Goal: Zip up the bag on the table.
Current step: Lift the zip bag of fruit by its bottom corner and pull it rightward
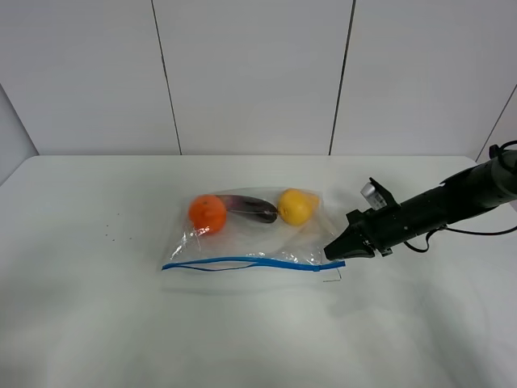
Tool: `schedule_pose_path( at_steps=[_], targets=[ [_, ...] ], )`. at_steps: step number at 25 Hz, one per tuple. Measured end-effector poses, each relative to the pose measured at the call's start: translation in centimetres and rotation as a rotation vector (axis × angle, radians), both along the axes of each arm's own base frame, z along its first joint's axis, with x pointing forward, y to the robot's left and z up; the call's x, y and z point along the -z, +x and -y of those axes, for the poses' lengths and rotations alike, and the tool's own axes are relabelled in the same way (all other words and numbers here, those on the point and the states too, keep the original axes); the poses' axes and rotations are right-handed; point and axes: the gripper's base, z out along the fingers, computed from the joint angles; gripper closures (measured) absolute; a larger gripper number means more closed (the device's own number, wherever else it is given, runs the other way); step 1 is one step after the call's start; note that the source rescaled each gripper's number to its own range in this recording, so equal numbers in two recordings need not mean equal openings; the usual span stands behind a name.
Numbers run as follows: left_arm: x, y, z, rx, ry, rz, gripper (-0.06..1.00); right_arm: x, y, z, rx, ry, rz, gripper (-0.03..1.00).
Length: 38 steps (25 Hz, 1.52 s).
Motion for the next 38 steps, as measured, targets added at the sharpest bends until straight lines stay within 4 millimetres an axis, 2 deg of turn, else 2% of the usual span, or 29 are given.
schedule_pose_path(
  at_steps=[6,8,15,25,33,38],
  targets=[
    [0.0,0.0,0.0,0.0,0.0,0.0,-0.02,-1.1,-0.1,-0.8,0.034,0.153,-0.063,0.96],
    [0.0,0.0,0.0,0.0,0.0,0.0,-0.02,-1.8,0.2,-1.1,0.082,0.235,-0.093,0.96],
    [0.0,0.0,0.0,0.0,0.0,0.0,-0.02,-2.6,1.3,-1.2,0.259,0.35,-0.17,0.96],
    [0.0,0.0,0.0,0.0,0.0,0.0,-0.02,-3.0,1.9,-1.2,0.349,0.407,-0.221,0.96],
    [0.0,0.0,0.0,0.0,0.0,0.0,-0.02,-6.3,1.8,-1.2,0.34,0.423,-0.137,0.96],
    [0.0,0.0,0.0,0.0,0.0,0.0,-0.02,-6.9,1.8,-1.2,0.337,0.425,-0.123,0.96]
  ],
)
